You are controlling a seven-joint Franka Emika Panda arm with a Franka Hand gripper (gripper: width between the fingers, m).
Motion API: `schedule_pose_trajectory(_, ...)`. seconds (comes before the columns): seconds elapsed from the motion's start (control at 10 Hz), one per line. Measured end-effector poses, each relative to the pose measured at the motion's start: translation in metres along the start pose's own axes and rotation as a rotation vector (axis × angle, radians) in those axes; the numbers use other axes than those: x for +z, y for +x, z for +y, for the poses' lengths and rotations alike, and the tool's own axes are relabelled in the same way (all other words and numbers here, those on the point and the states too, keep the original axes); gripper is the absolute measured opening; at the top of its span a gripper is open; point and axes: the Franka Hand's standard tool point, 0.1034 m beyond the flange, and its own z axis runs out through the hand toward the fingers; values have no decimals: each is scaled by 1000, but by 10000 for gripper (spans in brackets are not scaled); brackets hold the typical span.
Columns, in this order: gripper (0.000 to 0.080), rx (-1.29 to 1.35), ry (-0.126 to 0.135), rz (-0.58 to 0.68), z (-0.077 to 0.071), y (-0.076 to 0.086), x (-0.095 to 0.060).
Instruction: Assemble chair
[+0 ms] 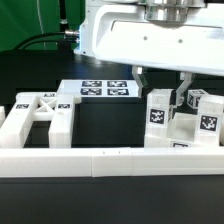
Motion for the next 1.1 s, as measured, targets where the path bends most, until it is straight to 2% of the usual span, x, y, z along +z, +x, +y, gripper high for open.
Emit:
schedule_pose_trajectory(0.1, 558, -3, 2, 1, 0, 1, -1)
schedule_pose_trajectory(0.2, 558, -8, 8, 3, 1, 1, -6)
schedule_pose_trajectory(0.3, 621, -12, 11, 4, 3, 0, -9)
schedule_pose_trajectory(0.6, 648, -19, 16, 7, 6, -10, -10)
schedule_pose_trajectory(1.1, 649, -19, 13, 5, 7, -11, -8)
